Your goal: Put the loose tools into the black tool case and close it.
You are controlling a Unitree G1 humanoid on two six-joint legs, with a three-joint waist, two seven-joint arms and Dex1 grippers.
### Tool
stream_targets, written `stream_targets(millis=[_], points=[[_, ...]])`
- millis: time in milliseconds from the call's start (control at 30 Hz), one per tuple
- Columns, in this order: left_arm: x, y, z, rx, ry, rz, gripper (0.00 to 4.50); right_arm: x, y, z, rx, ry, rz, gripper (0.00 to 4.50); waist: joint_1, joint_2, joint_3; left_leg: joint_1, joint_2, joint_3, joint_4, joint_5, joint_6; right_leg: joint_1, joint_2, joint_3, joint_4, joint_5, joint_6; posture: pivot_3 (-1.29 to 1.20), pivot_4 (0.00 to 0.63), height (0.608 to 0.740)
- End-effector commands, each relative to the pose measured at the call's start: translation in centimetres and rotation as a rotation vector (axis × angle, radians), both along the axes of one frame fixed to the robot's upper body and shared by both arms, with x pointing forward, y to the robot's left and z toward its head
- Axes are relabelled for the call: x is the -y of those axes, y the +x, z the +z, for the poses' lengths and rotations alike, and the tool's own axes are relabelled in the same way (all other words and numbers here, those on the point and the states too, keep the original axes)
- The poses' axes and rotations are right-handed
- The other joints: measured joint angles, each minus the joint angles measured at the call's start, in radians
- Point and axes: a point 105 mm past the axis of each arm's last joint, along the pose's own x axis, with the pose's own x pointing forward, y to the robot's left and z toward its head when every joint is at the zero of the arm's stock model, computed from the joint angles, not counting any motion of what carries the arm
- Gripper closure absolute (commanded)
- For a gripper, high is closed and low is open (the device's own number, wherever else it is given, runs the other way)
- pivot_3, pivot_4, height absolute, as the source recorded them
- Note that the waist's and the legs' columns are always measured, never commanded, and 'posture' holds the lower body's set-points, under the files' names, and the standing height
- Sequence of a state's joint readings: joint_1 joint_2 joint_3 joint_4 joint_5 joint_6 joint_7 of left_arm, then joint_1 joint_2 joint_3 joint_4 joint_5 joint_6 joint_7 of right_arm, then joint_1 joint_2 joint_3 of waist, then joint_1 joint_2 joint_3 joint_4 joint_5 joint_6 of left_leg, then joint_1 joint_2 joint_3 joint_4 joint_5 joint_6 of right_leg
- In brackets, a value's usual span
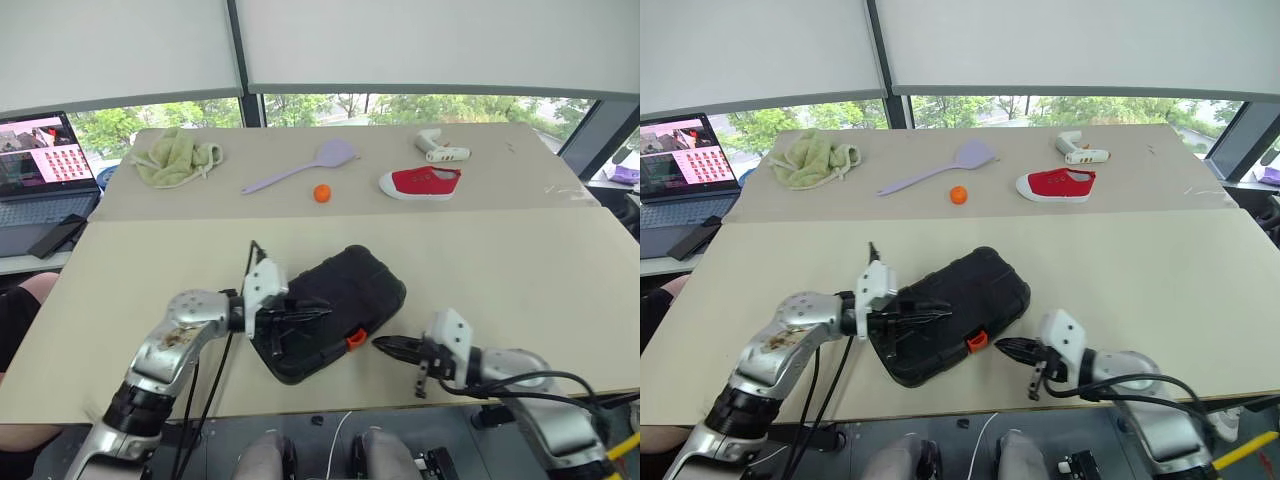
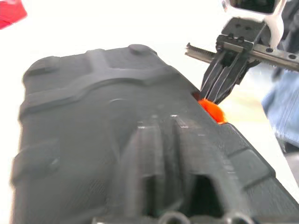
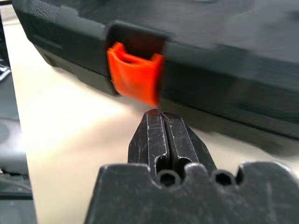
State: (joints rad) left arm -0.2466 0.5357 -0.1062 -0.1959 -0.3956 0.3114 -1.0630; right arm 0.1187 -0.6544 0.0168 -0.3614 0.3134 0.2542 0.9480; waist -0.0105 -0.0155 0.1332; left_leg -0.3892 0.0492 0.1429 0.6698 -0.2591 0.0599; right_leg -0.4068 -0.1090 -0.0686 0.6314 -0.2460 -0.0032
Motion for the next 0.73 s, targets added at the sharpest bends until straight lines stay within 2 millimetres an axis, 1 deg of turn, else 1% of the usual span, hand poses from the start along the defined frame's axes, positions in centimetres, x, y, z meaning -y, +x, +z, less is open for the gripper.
stream_targets(millis=[33,100,133,167,200,233,267,300,400,500,600,733], points=[[-4.6,0.1,1.9,0.079,-0.031,0.135,2.1,3.4,0.0,2.1,0.071,-0.007,-0.042,3.7,-0.001,-0.001,0.003,-0.001,0.0,0.0,-0.001,0.0,0.0,-0.001,0.001,0.0,-0.001,0.001,-0.001,0.0,0.15,0.74],[-6.9,-0.4,2.2,0.061,-0.017,0.185,1.44,5.5,0.3,2.7,0.09,-0.045,-0.066,3.08,-0.001,-0.003,0.007,-0.002,0.0,0.0,-0.001,0.001,0.003,-0.002,0.001,0.0,-0.001,0.001,-0.001,0.0,0.15,0.74],[-8.1,-0.8,1.9,0.053,0.018,0.2,1.07,6.5,0.4,2.8,0.1,-0.069,-0.072,2.7,0.001,-0.004,0.007,-0.005,0.0,0.001,-0.001,0.004,0.007,-0.005,0.001,0.0,-0.002,0.001,-0.001,0.0,0.15,0.74],[-9.8,-1.5,1.0,0.047,0.083,0.228,0.77,7.6,0.7,3.1,0.125,-0.101,-0.08,2.41,0.002,-0.004,0.007,-0.009,-0.001,0.001,-0.001,0.004,0.007,-0.008,0.001,0.0,-0.002,0.001,-0.001,0.0,0.15,0.74],[-10.9,-2.0,0.4,0.045,0.131,0.244,0.38,8.3,0.9,3.2,0.144,-0.122,-0.084,2.08,0.0,-0.005,0.007,-0.011,-0.001,0.001,-0.001,0.004,0.007,-0.011,0.001,-0.001,-0.002,0.002,0.0,0.0,0.15,0.74],[-12.8,-2.4,-0.4,0.045,0.187,0.318,0.03,9.3,1.6,3.6,0.179,-0.141,-0.106,1.72,-0.001,-0.005,0.008,-0.013,-0.001,0.003,-0.001,0.004,0.007,-0.015,0.002,-0.002,-0.002,0.002,0.0,0.0,0.15,0.74],[-14.1,-2.6,-0.9,0.046,0.221,0.368,0.0,10.0,2.1,3.8,0.203,-0.152,-0.12,1.43,-0.001,-0.005,0.008,-0.014,-0.001,0.005,-0.001,0.004,0.007,-0.015,0.002,-0.002,-0.002,0.002,0.0,0.0,0.15,0.74],[-15.2,-2.9,-1.2,0.045,0.231,0.412,0.0,10.3,2.4,4.1,0.243,-0.154,-0.103,0.97,0.0,-0.005,0.009,-0.013,-0.002,0.005,-0.001,0.004,0.008,-0.015,0.003,-0.002,-0.002,0.001,0.002,0.0,0.15,0.74],[-16.8,-3.2,-2.0,0.076,0.288,0.473,0.0,10.6,2.6,4.4,0.32,-0.154,-0.019,0.04,0.007,-0.006,0.012,-0.015,-0.003,0.006,-0.001,0.003,0.008,-0.016,0.002,-0.003,-0.003,0.001,0.002,0.0,0.15,0.74],[-17.3,-3.6,-2.3,0.115,0.312,0.479,0.0,11.3,3.1,4.5,0.28,-0.139,-0.013,0.04,0.022,-0.006,0.014,-0.015,-0.003,0.006,0.0,0.003,0.009,-0.015,0.0,-0.005,-0.004,0.002,0.002,0.0,0.15,0.74],[-17.2,-3.1,-2.0,0.158,0.279,0.535,0.0,11.8,3.5,4.5,0.274,-0.116,-0.033,0.04,0.025,-0.005,0.014,-0.015,-0.003,0.005,0.0,0.002,0.009,-0.015,-0.005,-0.005,-0.004,0.002,0.002,0.0,0.15,0.74],[-16.9,-2.6,-2.0,0.186,0.259,0.572,0.0,12.3,3.9,4.3,0.283,-0.106,-0.063,0.04,0.023,-0.006,0.014,-0.016,-0.003,0.004,0.0,0.003,0.008,-0.015,-0.005,-0.003,-0.004,0.002,0.002,0.0,0.15,0.74]])
